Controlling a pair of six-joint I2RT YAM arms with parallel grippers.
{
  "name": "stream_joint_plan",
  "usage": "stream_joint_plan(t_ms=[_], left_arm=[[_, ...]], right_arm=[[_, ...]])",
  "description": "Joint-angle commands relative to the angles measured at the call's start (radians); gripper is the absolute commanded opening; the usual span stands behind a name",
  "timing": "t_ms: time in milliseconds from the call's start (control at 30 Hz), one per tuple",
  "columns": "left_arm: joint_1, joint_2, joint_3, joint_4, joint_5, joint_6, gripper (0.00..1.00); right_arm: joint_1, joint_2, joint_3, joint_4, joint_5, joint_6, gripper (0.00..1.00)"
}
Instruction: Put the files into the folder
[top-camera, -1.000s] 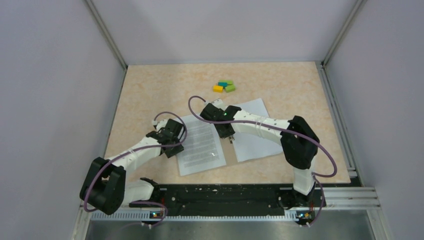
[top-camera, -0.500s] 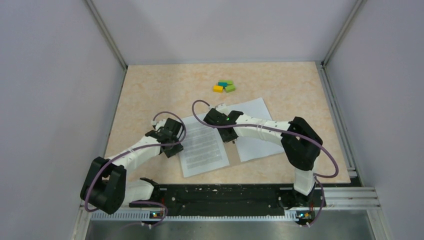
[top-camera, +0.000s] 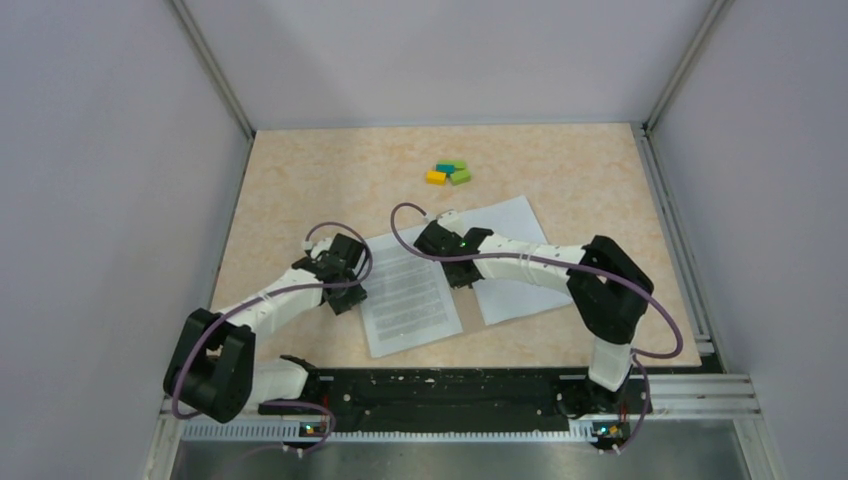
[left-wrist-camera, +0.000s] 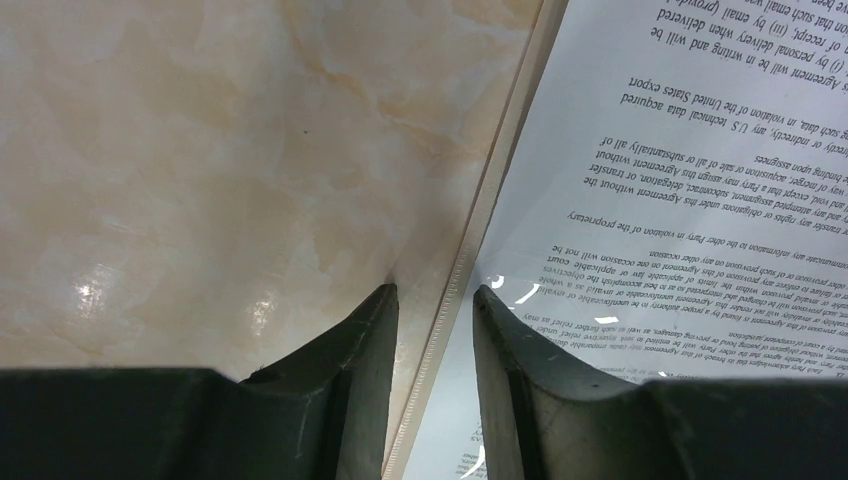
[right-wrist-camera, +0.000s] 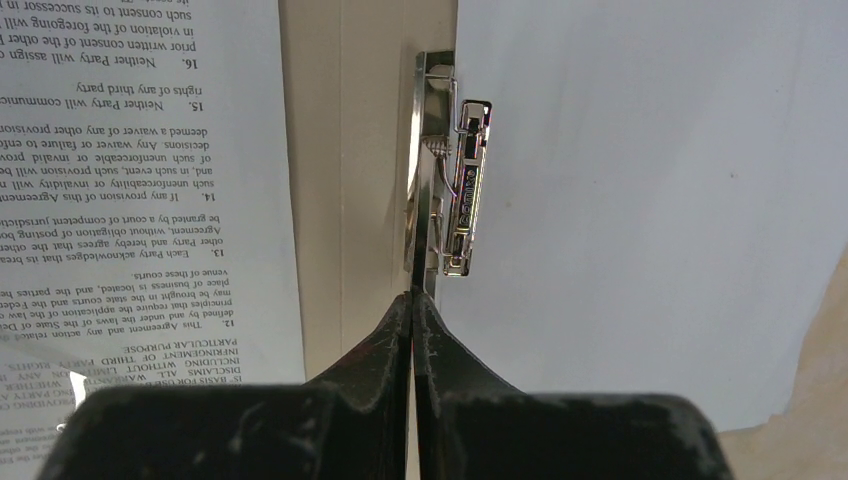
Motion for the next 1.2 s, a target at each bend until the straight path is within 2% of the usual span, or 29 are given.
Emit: stream_joint_plan(t_ms=[0, 500, 1167], left_arm=[[0.009, 0.08, -0.042, 0.01, -0.004, -0.031, 0.39], [0.014, 0.136, 0.0, -0.029, -0.014, -0.052, 0.4], [0.014, 0.148, 0.009, -0.038, -0.02, -0.054, 0.39]], right_arm=[[-0.018, -0.015, -0.068, -0.023, -0.041, 0.023, 0.0], [-0.054, -0.034, -0.21, 0.093, -0.085, 0.019, 0.0], [-0.066, 0.007, -0.271, 0.144, -0.097, 0.021, 0.0]])
